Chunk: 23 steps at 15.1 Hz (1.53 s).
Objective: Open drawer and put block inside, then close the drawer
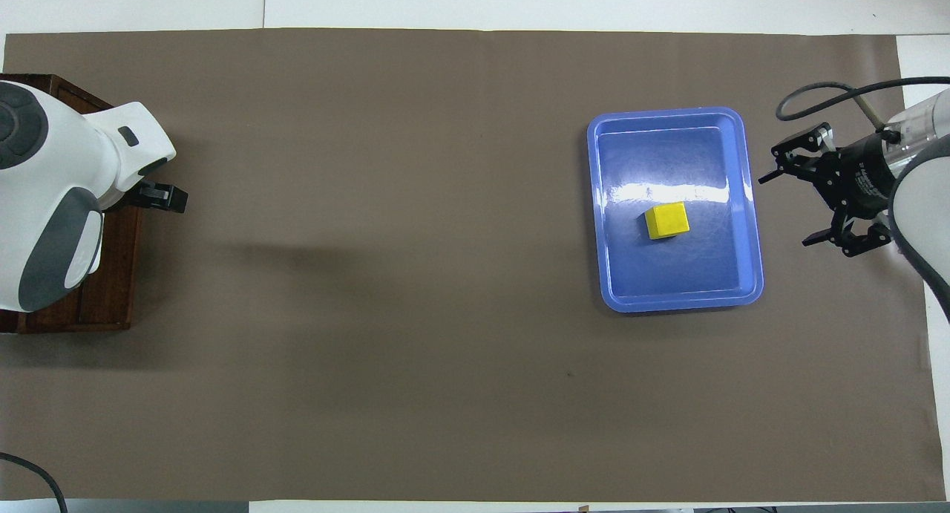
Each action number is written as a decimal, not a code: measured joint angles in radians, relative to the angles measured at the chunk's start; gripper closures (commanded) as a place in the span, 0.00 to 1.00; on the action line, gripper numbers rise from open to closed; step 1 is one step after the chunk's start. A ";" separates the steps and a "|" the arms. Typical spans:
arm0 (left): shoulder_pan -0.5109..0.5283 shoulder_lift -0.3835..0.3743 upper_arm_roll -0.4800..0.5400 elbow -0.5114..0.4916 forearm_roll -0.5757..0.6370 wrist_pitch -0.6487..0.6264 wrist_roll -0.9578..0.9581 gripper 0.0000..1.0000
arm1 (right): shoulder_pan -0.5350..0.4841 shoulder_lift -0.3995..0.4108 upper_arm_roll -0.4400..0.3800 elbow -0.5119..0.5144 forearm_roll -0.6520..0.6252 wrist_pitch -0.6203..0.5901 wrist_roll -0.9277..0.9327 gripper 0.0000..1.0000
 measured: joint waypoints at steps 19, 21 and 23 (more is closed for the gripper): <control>0.081 0.011 0.007 -0.125 0.010 0.236 -0.026 0.00 | -0.010 0.190 0.011 -0.183 0.303 0.298 -0.005 0.04; 0.067 0.015 0.005 -0.121 0.014 0.241 -0.098 0.00 | -0.001 0.190 0.011 -0.184 0.303 0.305 -0.018 0.04; 0.045 0.023 0.004 -0.112 0.024 0.242 -0.180 0.00 | 0.001 0.190 0.011 -0.191 0.303 0.324 -0.032 0.04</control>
